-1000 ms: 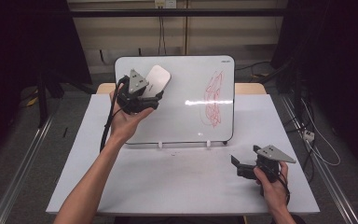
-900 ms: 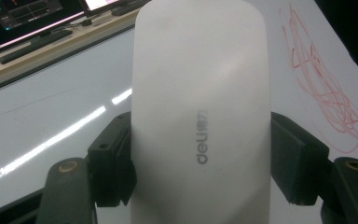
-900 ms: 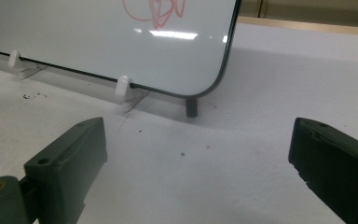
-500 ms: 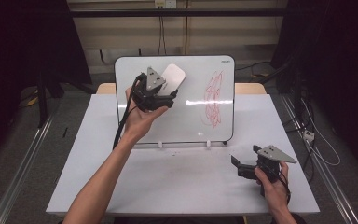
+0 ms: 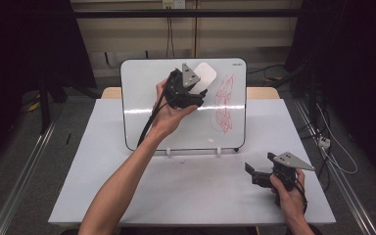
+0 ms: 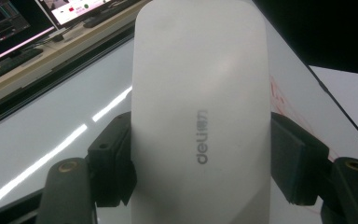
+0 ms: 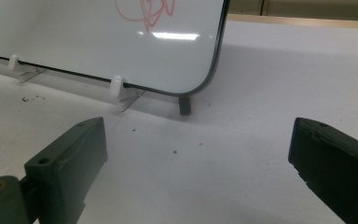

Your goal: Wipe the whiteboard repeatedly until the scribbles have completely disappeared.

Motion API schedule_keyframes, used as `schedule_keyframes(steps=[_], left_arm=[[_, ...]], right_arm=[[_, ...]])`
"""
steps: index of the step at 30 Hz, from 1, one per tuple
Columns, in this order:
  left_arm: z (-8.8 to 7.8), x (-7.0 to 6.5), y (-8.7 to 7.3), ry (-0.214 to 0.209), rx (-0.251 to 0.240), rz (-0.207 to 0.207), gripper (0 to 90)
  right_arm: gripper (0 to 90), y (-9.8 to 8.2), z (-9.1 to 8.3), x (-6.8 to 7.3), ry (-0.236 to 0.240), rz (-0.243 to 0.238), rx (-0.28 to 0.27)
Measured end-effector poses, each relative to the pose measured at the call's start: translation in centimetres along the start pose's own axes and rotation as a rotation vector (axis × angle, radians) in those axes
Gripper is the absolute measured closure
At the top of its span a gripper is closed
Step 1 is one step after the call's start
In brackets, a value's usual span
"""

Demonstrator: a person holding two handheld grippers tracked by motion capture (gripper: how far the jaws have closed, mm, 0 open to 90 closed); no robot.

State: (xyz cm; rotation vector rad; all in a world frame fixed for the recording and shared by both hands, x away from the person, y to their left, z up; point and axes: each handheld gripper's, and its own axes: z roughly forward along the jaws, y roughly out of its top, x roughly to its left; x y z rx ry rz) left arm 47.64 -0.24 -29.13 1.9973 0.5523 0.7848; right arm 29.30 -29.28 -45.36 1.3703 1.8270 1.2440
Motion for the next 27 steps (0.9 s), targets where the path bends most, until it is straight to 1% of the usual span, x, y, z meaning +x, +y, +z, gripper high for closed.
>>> schedule_keyframes(steps=[4,9,13,14,16,17,21,25,26,27], left_arm=[[0.8,0.0,0.6,0.006,0.007,0.022,31.2],[1.9,0.2,1.2,0.011,0.016,0.028,31.2],[2.6,-0.2,1.5,0.008,0.004,0.023,31.2],[2.8,-0.3,1.5,0.009,0.011,0.034,31.2],[3.2,-0.5,1.6,0.008,0.013,0.032,31.2],[3.3,-0.6,1.6,0.004,0.023,0.043,31.2],[4.0,-0.7,1.9,0.011,0.033,0.043,31.2],[4.5,-0.9,2.3,0.020,0.036,0.061,31.2],[4.6,-0.9,2.4,0.023,0.039,0.068,31.2],[4.7,-0.9,2.5,0.030,0.037,0.065,31.2]], right_arm=[[4.4,-0.1,-0.1,0.1,0.003,-0.002,0.003],[4.4,-0.1,0.0,0.2,0.005,0.001,0.009],[4.4,-0.2,0.1,0.3,0.003,-0.011,0.020],[4.4,-0.1,0.1,0.3,0.004,-0.011,0.018],[4.5,-0.1,0.1,0.3,0.004,-0.010,0.018],[4.5,-0.1,0.1,0.3,0.004,-0.010,0.019],[4.5,-0.1,0.1,0.4,0.003,-0.011,0.019],[4.5,-0.1,0.1,0.4,0.005,-0.017,0.019],[4.5,-0.1,0.1,0.4,0.006,-0.012,0.018],[4.5,-0.1,0.1,0.4,0.006,-0.012,0.018]])
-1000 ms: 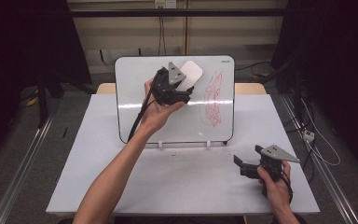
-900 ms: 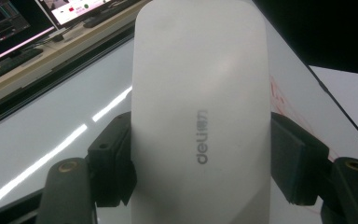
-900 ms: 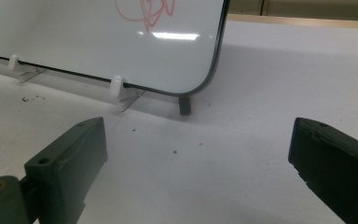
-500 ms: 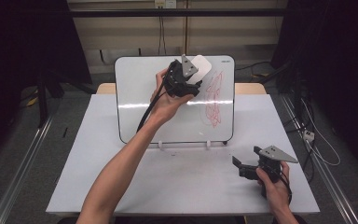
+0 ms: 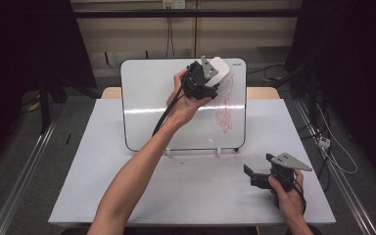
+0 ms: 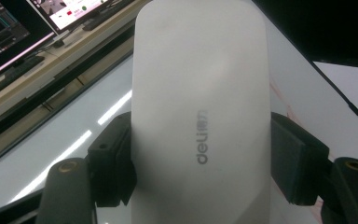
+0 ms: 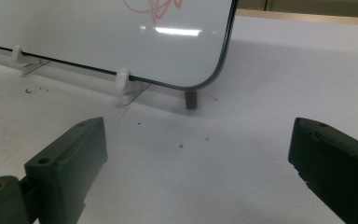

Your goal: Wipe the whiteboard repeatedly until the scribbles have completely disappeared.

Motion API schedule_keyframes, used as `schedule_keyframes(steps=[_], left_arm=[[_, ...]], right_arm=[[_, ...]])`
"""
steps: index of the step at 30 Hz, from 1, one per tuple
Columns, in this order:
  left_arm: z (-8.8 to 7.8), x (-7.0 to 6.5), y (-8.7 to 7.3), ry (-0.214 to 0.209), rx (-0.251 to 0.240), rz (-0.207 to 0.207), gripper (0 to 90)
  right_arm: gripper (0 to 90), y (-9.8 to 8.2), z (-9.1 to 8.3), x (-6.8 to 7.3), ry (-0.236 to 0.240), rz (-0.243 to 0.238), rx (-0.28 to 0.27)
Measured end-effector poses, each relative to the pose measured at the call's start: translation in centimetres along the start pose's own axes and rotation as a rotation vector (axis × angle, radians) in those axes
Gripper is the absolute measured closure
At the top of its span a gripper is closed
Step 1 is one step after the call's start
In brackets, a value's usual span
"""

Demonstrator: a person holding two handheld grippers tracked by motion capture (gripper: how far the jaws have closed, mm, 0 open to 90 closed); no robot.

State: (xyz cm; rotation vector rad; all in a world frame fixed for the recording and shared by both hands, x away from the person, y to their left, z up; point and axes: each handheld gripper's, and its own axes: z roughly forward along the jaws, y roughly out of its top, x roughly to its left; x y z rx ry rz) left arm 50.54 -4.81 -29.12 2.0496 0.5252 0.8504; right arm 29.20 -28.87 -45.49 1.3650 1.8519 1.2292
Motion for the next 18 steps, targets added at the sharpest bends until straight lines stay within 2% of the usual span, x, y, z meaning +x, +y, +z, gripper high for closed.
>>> schedule_keyframes(steps=[8,11,18], left_arm=[[0.6,0.5,0.2,0.023,0.015,0.004,31.2],[0.7,0.3,0.3,0.031,0.020,0.025,31.2],[1.4,-0.3,0.4,0.043,0.025,0.040,31.1]], right_arm=[[4.5,0.0,0.0,0.0,0.004,0.001,-0.001],[4.5,0.0,0.0,0.0,0.002,-0.003,-0.001],[4.5,0.0,0.0,0.1,0.003,-0.008,0.000]])
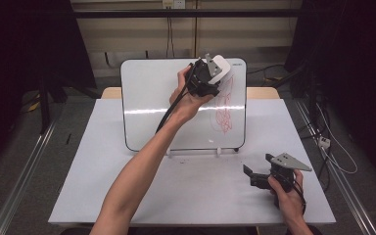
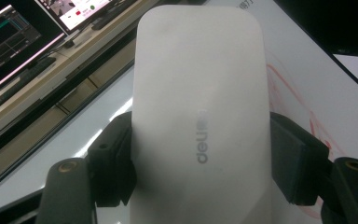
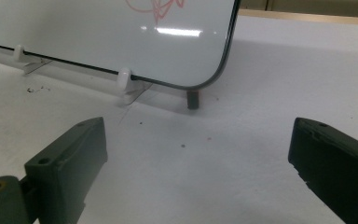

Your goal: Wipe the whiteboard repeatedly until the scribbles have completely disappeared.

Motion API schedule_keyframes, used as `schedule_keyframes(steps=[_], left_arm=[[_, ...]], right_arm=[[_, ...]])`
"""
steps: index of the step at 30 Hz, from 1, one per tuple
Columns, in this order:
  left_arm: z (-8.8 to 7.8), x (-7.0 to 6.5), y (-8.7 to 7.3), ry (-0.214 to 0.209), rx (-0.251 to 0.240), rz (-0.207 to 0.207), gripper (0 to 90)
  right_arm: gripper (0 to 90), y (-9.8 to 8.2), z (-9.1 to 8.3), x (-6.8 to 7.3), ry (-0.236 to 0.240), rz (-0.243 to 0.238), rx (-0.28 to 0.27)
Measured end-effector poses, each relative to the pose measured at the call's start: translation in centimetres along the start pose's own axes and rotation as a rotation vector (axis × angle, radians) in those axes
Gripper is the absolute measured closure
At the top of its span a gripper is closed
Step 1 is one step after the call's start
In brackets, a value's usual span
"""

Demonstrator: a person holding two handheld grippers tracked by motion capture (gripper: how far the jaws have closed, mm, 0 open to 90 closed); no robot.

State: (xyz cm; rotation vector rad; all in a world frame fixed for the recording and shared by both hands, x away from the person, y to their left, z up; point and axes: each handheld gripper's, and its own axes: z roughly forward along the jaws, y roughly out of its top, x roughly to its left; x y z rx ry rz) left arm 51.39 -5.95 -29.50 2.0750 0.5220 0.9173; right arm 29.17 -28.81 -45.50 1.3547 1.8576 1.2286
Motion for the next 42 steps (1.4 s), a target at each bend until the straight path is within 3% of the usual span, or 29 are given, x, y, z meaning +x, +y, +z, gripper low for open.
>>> schedule_keyframes(steps=[7,13,26,42], left_arm=[[0.4,-1.3,-0.1,0.082,0.012,0.088,31.1],[0.6,-1.5,-0.5,0.103,-0.018,0.095,31.1],[0.6,-2.2,-0.6,0.148,-0.021,0.124,31.1],[0.9,-4.1,-1.2,0.125,-0.026,0.137,31.2]], right_arm=[[4.5,0.0,-0.1,0.0,0.001,0.002,-0.002],[4.5,0.0,0.0,0.1,0.008,-0.003,0.000],[4.5,0.0,0.0,0.1,0.008,-0.003,0.003],[4.7,0.0,-0.2,0.1,0.001,-0.002,0.003]])
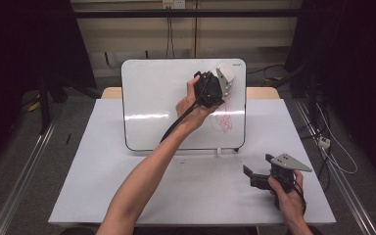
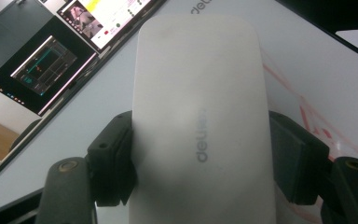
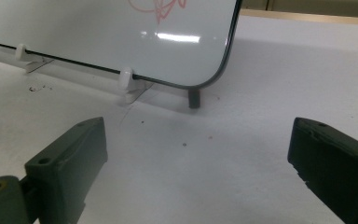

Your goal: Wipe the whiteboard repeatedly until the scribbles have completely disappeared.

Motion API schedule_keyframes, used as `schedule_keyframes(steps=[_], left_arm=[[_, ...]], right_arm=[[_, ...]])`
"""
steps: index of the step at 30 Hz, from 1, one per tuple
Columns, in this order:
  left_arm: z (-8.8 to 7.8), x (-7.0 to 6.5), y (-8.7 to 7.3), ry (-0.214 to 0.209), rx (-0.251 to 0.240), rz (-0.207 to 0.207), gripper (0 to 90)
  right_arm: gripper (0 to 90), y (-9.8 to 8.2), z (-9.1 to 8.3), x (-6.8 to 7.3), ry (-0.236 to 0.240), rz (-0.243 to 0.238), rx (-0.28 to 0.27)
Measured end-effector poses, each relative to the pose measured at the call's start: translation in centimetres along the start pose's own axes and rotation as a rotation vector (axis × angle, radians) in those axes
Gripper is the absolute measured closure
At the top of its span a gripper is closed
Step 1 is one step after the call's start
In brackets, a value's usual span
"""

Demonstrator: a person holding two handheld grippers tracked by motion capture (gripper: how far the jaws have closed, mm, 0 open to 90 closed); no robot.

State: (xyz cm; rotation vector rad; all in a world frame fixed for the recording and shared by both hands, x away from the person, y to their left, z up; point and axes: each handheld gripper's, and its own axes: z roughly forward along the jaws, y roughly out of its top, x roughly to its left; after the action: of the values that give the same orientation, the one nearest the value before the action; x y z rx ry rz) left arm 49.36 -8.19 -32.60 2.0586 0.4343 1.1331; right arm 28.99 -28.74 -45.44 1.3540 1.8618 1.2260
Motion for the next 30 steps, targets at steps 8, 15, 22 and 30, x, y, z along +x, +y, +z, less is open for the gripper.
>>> schedule_keyframes(steps=[8,15,22,30], left_arm=[[-0.2,-0.9,-0.3,-0.005,-0.001,-0.001,31.2],[-0.4,-2.1,-0.9,-0.024,-0.003,0.014,31.2],[-0.7,-2.9,-0.9,-0.024,0.008,0.019,31.2],[-0.4,-2.2,-0.3,-0.045,0.022,0.019,31.1]], right_arm=[[4.7,0.0,0.1,0.0,0.005,0.000,0.000],[4.7,0.0,0.1,0.1,0.005,-0.003,0.000],[4.6,0.0,0.1,0.1,0.004,-0.004,-0.001],[4.6,0.0,0.0,0.1,0.004,0.000,0.000]])
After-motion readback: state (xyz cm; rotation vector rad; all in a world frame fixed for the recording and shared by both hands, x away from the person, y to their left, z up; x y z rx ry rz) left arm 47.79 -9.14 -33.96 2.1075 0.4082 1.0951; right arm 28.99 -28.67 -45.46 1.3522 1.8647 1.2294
